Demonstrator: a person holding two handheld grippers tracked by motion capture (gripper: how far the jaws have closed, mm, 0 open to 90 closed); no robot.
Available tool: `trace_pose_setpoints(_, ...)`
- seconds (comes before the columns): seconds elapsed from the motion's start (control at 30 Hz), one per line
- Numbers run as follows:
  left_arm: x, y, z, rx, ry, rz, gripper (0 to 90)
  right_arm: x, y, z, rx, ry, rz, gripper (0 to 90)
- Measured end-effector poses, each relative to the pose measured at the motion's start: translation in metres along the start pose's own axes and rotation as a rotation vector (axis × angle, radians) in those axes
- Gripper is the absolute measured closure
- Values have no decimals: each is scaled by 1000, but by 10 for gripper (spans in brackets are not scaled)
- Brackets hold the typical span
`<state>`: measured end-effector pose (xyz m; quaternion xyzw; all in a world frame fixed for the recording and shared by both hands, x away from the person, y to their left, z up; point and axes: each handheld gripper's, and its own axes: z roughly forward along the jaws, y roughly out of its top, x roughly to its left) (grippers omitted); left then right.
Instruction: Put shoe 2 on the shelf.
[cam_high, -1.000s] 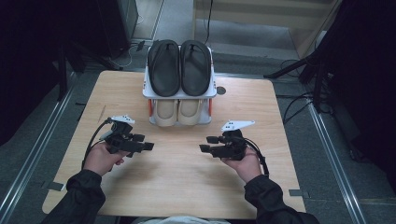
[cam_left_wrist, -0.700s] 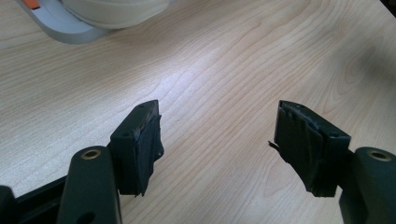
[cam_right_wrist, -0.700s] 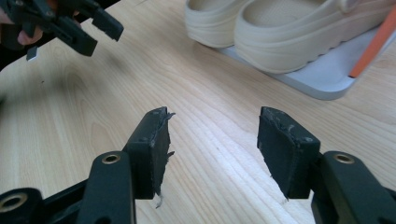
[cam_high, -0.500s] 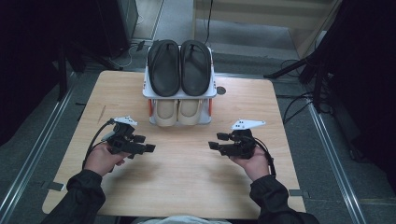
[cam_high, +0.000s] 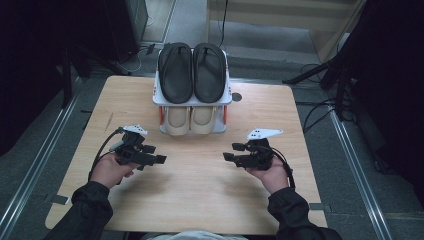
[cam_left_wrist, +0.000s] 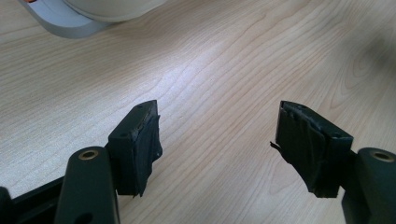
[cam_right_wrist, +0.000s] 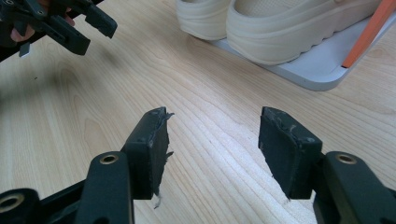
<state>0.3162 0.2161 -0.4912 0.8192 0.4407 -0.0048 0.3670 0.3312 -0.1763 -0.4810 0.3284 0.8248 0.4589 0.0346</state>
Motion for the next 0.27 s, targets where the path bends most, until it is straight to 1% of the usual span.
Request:
trace_pose_setpoints(0.07,0,0,1,3,-7,-3,301,0,0,0,2,-3,3,426)
trace_pose_setpoints(0.1,0,0,3,3,-12,-13,292,0,0,0,2,-2,4,419)
trace_pose_setpoints(0.13,1,-1,4,7,-15,-11,261,-1,0,0,3,-5,1,402)
trace_pose_setpoints(0.17,0,-1,9,31,-14,-8,255,-1,0,0,6,-6,2,382)
trace_pose_setpoints(0.2,-1,-2,11,37,-5,0,254,-2,-1,2,17,-2,-2,342)
trace_pose_setpoints(0.23,-2,-2,14,51,9,18,254,-2,-1,4,21,-2,-4,314)
trace_pose_setpoints(0.27,-3,-3,17,65,16,45,255,-1,-2,7,22,-15,-7,280)
